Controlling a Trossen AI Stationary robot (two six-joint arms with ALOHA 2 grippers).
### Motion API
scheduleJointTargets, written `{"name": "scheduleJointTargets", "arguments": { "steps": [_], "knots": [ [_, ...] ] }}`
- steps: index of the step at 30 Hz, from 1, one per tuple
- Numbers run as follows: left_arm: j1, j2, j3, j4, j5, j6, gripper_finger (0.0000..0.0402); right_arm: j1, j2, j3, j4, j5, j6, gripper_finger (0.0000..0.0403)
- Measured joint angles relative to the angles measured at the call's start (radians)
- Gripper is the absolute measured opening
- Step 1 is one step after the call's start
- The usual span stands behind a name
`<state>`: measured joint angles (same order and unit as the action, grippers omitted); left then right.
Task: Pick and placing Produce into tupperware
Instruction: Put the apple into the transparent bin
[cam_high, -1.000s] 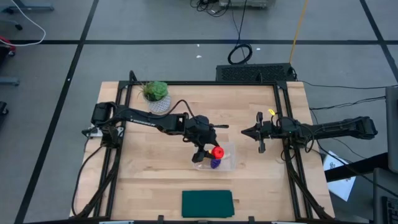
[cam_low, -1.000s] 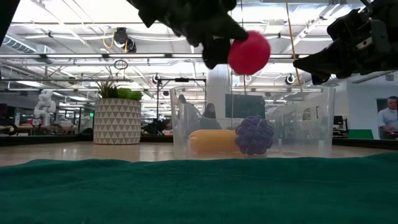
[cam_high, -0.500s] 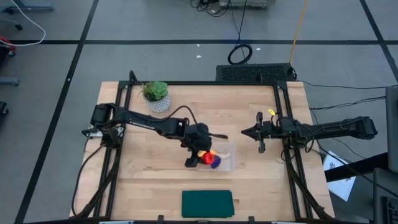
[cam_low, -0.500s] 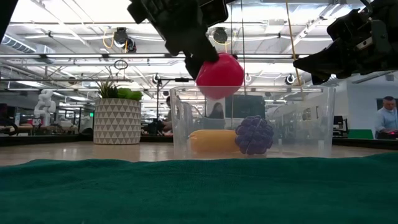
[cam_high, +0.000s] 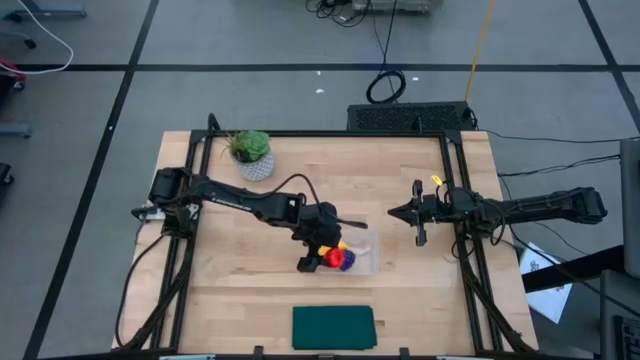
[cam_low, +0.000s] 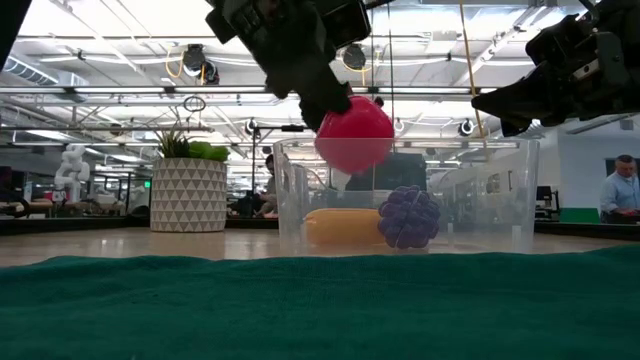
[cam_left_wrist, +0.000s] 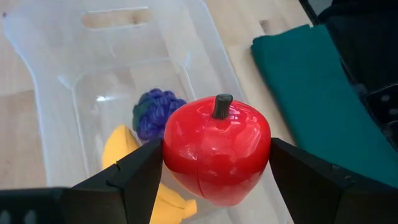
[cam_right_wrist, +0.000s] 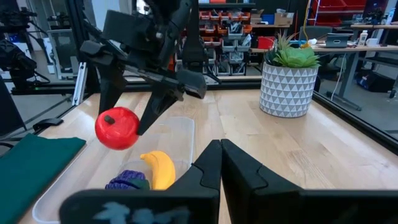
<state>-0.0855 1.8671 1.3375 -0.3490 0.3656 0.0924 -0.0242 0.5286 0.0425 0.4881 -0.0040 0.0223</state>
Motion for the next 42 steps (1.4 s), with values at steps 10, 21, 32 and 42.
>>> {"name": "scheduleJointTargets", "arguments": {
  "steps": [10,21,32,42],
  "knots": [
    [-0.008,0.025,0.0,0.036,-0.022,-0.022,0.0275,0.0,0.016,0.0,-0.001,0.0,-0.002,0.0],
    [-0.016,0.025,0.001,0.011,-0.131,0.068,0.0275,0.0,0.023,0.0,0.003,0.0,-0.003,0.0],
    [-0.023,0.026,0.001,0.009,-0.132,0.062,0.0275,0.0,0.023,0.0,0.009,0.0,-0.004,0.0],
    [-0.027,0.067,0.001,0.008,-0.105,0.064,0.0275,0.0,0.024,0.0,0.008,0.0,-0.001,0.0]
  ]
}}
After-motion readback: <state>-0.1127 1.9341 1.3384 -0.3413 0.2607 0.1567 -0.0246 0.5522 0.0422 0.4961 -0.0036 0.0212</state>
